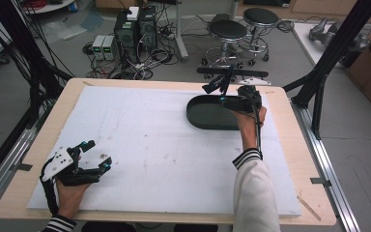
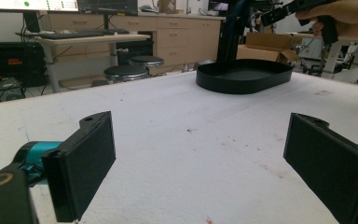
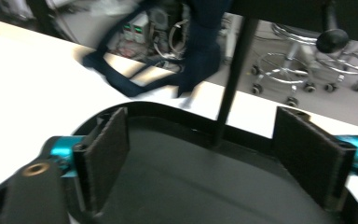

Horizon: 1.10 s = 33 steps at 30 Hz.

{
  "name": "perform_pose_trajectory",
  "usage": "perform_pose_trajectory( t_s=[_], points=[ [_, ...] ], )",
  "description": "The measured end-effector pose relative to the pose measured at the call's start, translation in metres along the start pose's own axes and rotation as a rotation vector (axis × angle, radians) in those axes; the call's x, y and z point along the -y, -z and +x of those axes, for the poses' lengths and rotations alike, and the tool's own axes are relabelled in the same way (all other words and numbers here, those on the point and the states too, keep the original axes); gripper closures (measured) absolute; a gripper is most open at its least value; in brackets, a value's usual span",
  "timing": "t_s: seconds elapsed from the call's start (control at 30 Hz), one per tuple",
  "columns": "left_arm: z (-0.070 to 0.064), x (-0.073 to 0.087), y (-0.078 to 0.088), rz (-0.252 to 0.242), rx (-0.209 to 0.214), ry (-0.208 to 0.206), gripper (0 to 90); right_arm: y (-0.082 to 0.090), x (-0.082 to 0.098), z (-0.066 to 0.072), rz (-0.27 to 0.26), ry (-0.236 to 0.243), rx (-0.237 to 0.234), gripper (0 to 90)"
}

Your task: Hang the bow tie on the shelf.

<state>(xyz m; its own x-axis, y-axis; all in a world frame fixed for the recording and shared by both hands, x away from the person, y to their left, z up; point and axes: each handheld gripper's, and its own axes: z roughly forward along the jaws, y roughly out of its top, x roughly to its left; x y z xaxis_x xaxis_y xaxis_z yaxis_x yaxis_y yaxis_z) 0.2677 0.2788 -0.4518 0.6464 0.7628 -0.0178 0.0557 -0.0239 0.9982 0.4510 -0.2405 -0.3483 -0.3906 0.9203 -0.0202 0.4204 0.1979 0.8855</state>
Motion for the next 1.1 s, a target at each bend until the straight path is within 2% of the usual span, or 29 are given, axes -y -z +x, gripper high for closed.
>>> perform_pose_trajectory(
  t_s=[0.03, 0.27, 0.37, 0.47, 0.6, 0.67, 0.83, 1.1],
  points=[
    [0.000, 0.000, 0.000, 0.002, -0.001, -0.004, 9.3, 0.006, 0.001, 0.002, -0.009, 0.009, -0.004, 11.8],
    [0.001, 0.000, 0.000, 0.001, -0.004, 0.005, 9.3, 0.058, 0.021, 0.013, -0.110, 0.052, -0.088, 10.9],
    [0.001, 0.000, 0.000, -0.005, -0.005, 0.013, 9.3, 0.080, 0.038, 0.018, -0.167, 0.070, -0.114, 10.8],
    [0.001, 0.000, 0.000, -0.006, -0.004, 0.017, 9.3, 0.098, 0.062, 0.023, -0.201, 0.083, -0.128, 10.8],
    [0.001, 0.000, 0.001, -0.009, -0.006, 0.019, 9.3, 0.118, 0.095, 0.030, -0.277, 0.056, -0.138, 10.8],
    [0.002, 0.000, 0.001, -0.011, -0.008, 0.022, 9.2, 0.124, 0.110, 0.034, -0.311, 0.034, -0.139, 10.8],
    [0.002, 0.001, 0.002, -0.017, -0.004, 0.026, 9.2, 0.133, 0.138, 0.041, -0.347, 0.042, -0.112, 10.8],
    [0.003, 0.001, 0.002, -0.021, -0.002, 0.027, 9.2, 0.131, 0.168, 0.045, -0.399, 0.042, -0.087, 10.8]
  ],
)
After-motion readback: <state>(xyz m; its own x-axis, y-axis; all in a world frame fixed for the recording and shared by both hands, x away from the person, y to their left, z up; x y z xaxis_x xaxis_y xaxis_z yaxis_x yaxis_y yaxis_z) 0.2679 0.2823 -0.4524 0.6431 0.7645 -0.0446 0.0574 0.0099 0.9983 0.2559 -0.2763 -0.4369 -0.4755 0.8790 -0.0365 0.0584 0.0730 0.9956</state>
